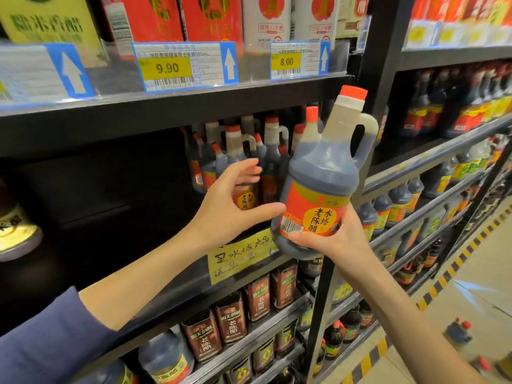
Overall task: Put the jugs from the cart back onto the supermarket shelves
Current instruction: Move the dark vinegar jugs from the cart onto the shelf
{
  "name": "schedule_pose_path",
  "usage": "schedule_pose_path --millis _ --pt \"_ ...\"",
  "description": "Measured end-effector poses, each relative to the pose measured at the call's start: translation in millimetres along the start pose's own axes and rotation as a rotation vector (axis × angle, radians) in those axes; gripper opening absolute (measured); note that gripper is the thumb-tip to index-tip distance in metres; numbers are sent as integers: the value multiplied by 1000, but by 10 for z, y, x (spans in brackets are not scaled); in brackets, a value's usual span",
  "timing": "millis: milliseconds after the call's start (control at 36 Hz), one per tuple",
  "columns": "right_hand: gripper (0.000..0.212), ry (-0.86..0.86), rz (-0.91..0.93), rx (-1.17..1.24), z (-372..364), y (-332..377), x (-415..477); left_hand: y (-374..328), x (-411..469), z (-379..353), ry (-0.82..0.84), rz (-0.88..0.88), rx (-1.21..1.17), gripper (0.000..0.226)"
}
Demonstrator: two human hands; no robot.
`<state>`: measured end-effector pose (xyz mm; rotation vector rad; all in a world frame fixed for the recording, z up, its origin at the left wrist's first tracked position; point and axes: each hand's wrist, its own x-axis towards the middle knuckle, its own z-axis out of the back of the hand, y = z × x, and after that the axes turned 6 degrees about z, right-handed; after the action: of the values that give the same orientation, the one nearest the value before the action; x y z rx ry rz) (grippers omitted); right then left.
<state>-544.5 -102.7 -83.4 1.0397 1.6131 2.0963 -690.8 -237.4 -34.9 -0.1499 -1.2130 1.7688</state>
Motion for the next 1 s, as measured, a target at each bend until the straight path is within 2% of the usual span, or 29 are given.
schedule_pose_path --millis 56,139,194,278,361,472,611,806,944,1000 --pt "86 13 18 6 -18 31 -13 -138 39 13 105 19 60 104" --pt "89 37 35 20 -54 65 -42 -291 126 29 174 58 89 115" --pt "91 48 38 22 -79 76 -60 -366 166 21 220 60 88 108" --pt "88 65 49 12 -108 73 -76 -449 188 -11 269 52 63 81" --pt "88 91 71 -7 -117 87 -89 -458 206 -32 243 38 59 64" --pt "84 144 111 -16 -118 161 -67 -435 211 -8 183 22 27 56" --pt "81 224 137 -80 -47 179 73 -421 219 17 108 2 -3 70" --pt "82 308 196 -174 9 198 315 -362 256 41 -15 -37 25 67" --pt "73 235 301 -244 -30 204 436 -302 322 92 -57 -19 68 51" --pt "70 168 375 -268 -74 181 475 -281 355 119 -73 -15 74 52"
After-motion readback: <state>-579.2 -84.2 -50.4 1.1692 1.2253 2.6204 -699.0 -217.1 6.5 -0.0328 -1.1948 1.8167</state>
